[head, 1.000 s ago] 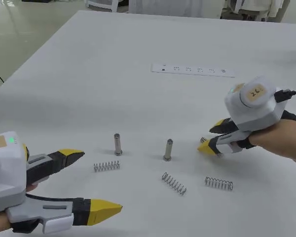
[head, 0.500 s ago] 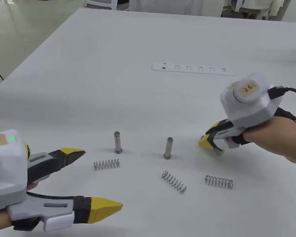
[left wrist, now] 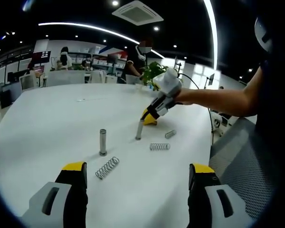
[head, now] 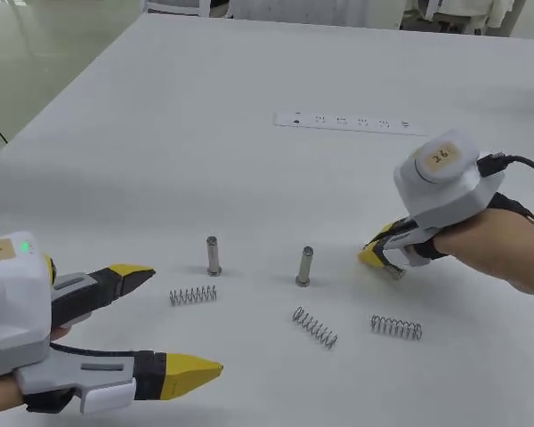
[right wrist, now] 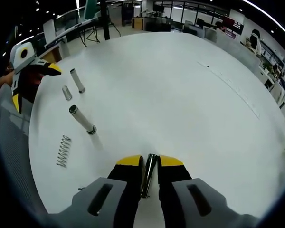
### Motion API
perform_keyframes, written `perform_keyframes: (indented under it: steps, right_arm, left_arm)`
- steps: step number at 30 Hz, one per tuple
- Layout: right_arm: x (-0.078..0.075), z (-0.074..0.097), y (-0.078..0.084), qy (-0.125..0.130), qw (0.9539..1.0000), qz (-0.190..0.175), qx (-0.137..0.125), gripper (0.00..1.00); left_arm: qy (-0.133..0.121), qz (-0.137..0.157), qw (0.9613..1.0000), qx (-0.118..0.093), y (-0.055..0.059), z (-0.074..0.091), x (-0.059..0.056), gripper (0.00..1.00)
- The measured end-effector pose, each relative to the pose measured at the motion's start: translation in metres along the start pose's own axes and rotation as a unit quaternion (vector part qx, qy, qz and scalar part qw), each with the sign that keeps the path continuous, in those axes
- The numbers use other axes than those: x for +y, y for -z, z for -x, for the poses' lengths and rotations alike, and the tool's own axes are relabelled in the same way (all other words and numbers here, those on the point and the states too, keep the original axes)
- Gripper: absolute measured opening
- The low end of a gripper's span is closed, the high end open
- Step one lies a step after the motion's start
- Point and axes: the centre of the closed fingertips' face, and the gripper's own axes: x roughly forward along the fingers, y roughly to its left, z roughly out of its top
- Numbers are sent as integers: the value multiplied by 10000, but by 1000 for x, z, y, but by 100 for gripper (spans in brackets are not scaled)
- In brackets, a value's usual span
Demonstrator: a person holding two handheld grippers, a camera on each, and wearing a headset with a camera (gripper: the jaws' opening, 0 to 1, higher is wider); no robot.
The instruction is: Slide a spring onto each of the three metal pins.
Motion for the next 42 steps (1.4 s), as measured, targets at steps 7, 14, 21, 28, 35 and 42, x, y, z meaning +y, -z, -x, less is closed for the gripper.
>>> perform_keyframes:
  steps: [7, 14, 21, 28, 35, 42]
  right_arm:
    - [0, -1, -1, 23, 10000, -52, 36, 8]
    - [0, -1, -1, 65, 9999, -80, 59, 6]
    - [1, 1, 0, 79, 9998, -102, 122, 6]
    - [1, 9, -3, 112, 9998, -117, 69, 6]
    - [2, 21, -7, 165, 9997, -175, -30, 6]
    - [5, 29, -9, 196, 9994, -244, -125, 6]
  left_arm:
    - [-2, 2, 10000, 3, 0, 0, 0, 85]
    - [-4, 7, 10000, -1, 0, 0, 0, 85]
    - [-9, -1, 10000, -1, -1, 1, 0, 85]
    - [-10, -18, 10000, -18, -2, 2, 0, 85]
    - [9, -50, 10000, -31, -4, 3, -2, 85]
    - [25, -97, 9999, -51, -6, 4, -4, 85]
